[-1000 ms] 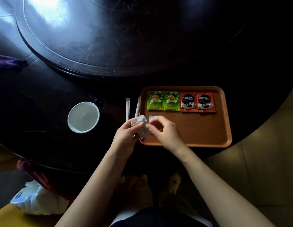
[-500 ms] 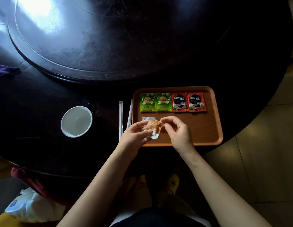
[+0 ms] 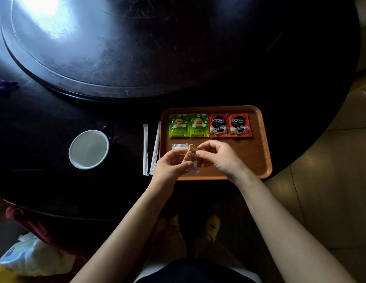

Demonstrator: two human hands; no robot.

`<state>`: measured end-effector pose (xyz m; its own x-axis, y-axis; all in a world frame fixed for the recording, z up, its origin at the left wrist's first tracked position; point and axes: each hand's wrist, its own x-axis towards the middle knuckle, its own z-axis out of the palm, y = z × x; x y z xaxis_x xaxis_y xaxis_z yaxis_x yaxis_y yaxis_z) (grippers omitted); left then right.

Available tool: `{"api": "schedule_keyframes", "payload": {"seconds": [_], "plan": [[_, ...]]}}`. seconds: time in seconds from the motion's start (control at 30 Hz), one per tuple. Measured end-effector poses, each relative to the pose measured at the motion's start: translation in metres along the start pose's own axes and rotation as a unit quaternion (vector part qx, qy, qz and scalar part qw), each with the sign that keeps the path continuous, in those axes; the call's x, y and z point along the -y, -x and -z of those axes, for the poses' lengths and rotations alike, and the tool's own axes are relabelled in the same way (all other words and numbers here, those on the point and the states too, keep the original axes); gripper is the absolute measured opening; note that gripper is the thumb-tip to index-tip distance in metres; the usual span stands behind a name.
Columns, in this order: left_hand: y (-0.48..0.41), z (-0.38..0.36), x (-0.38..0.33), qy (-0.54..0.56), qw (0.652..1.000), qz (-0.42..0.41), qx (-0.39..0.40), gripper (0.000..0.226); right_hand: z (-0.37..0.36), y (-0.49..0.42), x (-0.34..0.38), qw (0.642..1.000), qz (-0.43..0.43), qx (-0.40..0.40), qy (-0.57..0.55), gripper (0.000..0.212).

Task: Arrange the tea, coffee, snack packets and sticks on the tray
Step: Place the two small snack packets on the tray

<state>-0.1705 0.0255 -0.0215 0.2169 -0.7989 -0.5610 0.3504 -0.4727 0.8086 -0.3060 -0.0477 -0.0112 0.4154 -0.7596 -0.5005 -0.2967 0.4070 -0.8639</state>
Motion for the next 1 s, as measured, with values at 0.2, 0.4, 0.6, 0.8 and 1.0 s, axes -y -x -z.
{"api": "schedule_keyframes", "payload": {"seconds": [0.2, 0.4, 0.6, 0.8, 1.0], "plan": [[0.001, 0.002, 0.003, -0.067, 0.996, -0.023, -0.049, 0.03, 0.011, 0.0, -0.002, 0.995, -0.017, 0.051, 0.08, 0.027], [0.0, 0.003, -0.002, -0.195, 0.978, -0.067, 0.003, 0.03, 0.016, -0.002, 0.013, 0.954, 0.032, 0.147, 0.259, 0.022], [-0.005, 0.011, -0.001, -0.179, 0.971, -0.087, -0.13, 0.024, 0.009, -0.013, 0.006, 0.979, -0.005, 0.017, 0.204, 0.007], [-0.014, 0.049, 0.004, -0.335, 0.889, -0.127, -0.284, 0.023, 0.001, -0.031, -0.024, 0.981, -0.096, -0.16, 0.06, 0.013], [-0.024, 0.058, 0.016, -0.417, 0.856, -0.123, -0.28, 0.036, -0.013, -0.038, -0.028, 0.971, -0.089, -0.2, 0.095, 0.018]]}}
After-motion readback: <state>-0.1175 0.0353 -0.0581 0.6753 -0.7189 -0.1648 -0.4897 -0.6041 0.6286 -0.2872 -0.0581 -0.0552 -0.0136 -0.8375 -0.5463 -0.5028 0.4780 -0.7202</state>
